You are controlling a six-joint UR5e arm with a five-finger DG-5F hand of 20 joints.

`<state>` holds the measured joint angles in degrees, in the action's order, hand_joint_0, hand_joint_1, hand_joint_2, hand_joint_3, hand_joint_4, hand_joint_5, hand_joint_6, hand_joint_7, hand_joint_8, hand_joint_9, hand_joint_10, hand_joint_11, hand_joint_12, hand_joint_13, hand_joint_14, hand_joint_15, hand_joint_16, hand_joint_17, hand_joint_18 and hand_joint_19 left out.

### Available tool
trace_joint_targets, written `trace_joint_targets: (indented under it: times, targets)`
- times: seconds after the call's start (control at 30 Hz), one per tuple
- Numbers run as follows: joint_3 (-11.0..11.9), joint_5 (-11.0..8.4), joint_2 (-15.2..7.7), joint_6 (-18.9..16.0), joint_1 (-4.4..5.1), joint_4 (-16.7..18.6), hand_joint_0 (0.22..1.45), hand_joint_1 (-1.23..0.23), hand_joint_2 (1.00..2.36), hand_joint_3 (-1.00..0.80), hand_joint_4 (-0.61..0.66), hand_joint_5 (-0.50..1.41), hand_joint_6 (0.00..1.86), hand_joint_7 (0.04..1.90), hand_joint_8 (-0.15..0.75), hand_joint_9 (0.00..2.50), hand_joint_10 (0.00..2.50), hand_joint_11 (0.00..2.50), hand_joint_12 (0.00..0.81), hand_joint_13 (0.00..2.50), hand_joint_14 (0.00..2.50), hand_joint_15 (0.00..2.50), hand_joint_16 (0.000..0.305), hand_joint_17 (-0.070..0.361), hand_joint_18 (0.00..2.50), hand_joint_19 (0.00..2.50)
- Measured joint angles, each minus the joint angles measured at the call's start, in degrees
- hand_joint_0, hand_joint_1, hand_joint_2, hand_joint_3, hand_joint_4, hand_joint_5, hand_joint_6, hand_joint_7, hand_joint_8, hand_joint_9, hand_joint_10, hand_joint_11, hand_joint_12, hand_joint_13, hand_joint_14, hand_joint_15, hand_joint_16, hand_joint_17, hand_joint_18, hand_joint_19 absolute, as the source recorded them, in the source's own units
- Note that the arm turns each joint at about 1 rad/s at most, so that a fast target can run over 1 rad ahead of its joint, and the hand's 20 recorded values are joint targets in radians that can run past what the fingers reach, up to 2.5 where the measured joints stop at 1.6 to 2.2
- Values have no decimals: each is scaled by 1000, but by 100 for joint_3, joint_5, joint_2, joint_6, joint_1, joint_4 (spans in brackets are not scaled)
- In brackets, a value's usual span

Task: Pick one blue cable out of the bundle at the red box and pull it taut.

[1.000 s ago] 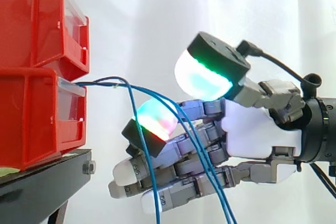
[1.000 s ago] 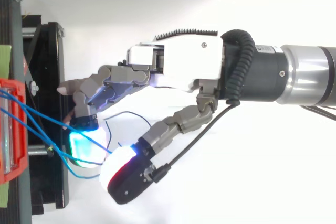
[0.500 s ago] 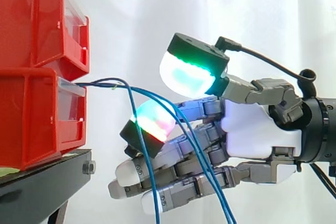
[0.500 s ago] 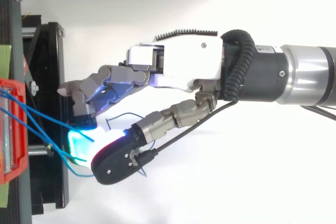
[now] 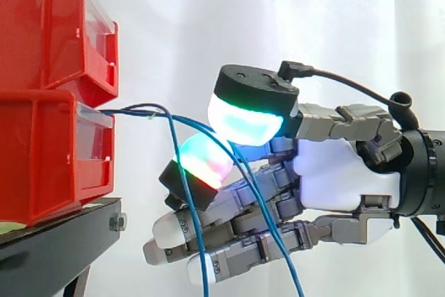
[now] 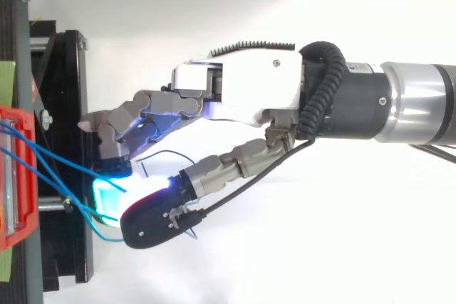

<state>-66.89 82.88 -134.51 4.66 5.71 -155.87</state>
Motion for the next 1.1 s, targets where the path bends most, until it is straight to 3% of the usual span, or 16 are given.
trace_joint_targets:
  times: [0.5,0.77,1.1]
  targets:
    - [0,0,3,20,-11,-9,606,-848,1026,-44,101,-96,826,1177,268,679,5,198,354,275,0,0,55,125,404,132]
    - [0,-5,4,302,-82,-324,613,-845,1027,-47,87,-99,832,1198,274,651,4,188,354,268,0,0,55,124,401,131]
    - [0,-28,108,650,-104,-504,614,-842,1026,-45,98,-101,837,1181,274,648,4,188,355,267,0,0,55,125,394,132]
